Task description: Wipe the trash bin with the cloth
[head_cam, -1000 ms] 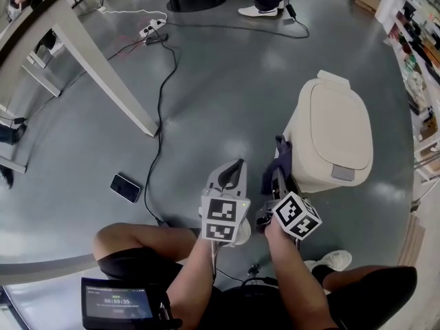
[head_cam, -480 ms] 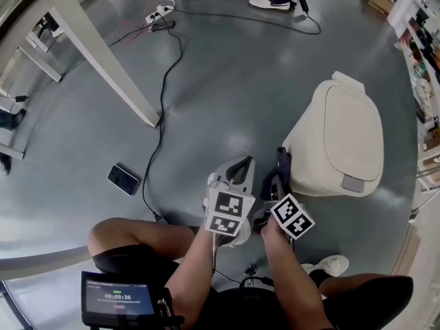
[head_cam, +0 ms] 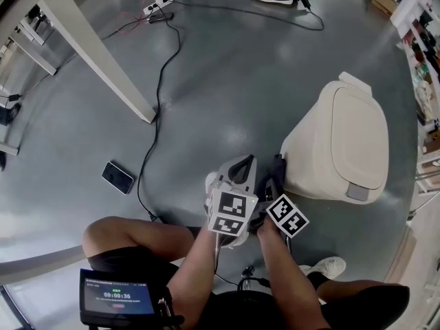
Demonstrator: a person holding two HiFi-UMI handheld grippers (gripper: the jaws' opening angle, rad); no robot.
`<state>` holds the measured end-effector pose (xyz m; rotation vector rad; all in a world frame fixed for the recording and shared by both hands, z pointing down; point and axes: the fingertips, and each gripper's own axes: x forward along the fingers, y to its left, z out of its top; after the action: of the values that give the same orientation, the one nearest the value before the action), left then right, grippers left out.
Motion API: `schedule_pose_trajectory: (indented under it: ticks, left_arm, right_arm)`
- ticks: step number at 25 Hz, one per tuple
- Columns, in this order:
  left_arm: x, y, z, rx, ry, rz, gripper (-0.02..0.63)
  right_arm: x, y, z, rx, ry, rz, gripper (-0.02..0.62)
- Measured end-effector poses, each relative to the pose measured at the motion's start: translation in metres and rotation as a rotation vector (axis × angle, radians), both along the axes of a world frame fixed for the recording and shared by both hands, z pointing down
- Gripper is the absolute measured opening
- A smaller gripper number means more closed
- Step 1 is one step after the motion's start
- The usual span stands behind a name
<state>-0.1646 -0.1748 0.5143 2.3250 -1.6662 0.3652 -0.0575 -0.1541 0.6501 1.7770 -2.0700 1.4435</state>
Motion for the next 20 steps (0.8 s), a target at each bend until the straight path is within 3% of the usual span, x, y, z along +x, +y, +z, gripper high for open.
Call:
schedule_pose_trajectory:
  ticks: [3, 8, 11, 15, 20]
  left_arm:
    - [0.0, -0.001, 0.005, -0.005, 0.027, -0.014, -0.003]
    - [-0.01, -0.004, -0.01, 0.026, 0.123, -0.063, -0.003]
    - [-0.014, -0.003, -0.023, 0.06, 0.125, -0.063, -0.003]
    - [-0.02, -0.003, -0.038, 0.096, 0.137, -0.07, -0.003]
    - [-0.029, -0.002, -0.054, 0.133, 0.151, -0.09, -0.003]
  right_arm:
    - [0.0, -0.006, -0.021, 0.083, -0.007, 0.009, 0.091]
    - [-0.014, -0.024, -0.105, 0.342, 0.052, 0.021, 0.091]
    - [-0.022, -0.035, -0.152, 0.446, 0.059, 0.048, 0.091]
    - [-0.027, -0.047, -0.192, 0.504, 0.023, 0.082, 0.091]
    - [-0.019, -0.054, -0.205, 0.494, -0.013, 0.116, 0.091]
